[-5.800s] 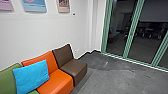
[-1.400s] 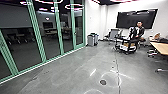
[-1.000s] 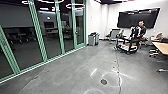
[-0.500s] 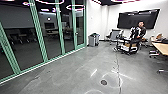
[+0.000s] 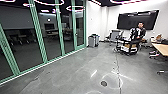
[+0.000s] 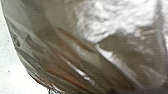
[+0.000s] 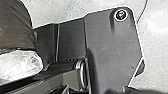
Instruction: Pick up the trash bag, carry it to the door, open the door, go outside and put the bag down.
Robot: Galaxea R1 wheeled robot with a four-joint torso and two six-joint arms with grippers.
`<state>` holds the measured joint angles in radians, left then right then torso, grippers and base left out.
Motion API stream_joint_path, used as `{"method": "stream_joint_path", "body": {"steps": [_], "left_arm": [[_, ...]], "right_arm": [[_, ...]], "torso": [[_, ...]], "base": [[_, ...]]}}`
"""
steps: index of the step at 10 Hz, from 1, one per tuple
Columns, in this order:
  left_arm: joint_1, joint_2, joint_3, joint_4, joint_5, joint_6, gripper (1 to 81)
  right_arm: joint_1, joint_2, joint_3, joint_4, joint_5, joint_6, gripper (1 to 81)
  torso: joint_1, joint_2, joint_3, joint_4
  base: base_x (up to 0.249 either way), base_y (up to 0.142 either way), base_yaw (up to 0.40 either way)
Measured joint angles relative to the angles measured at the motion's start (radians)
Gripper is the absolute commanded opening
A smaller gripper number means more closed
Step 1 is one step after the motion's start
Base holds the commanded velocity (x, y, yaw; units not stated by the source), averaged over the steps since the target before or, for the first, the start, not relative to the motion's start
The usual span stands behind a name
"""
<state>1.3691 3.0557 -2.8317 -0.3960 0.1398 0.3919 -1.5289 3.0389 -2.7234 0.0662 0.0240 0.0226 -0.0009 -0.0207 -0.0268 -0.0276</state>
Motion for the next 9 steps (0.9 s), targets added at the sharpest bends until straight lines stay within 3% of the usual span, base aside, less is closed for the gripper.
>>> {"method": "stream_joint_path", "body": {"steps": [9], "left_arm": [[-0.013, 0.000, 0.000, 0.000, -0.005, 0.000, 1.0]], "right_arm": [[0.011, 0.000, 0.000, 0.000, 0.002, 0.000, 81.1]], "torso": [[0.002, 0.001, 0.000, 0.000]], "base": [[0.116, 0.000, 0.000]]}}
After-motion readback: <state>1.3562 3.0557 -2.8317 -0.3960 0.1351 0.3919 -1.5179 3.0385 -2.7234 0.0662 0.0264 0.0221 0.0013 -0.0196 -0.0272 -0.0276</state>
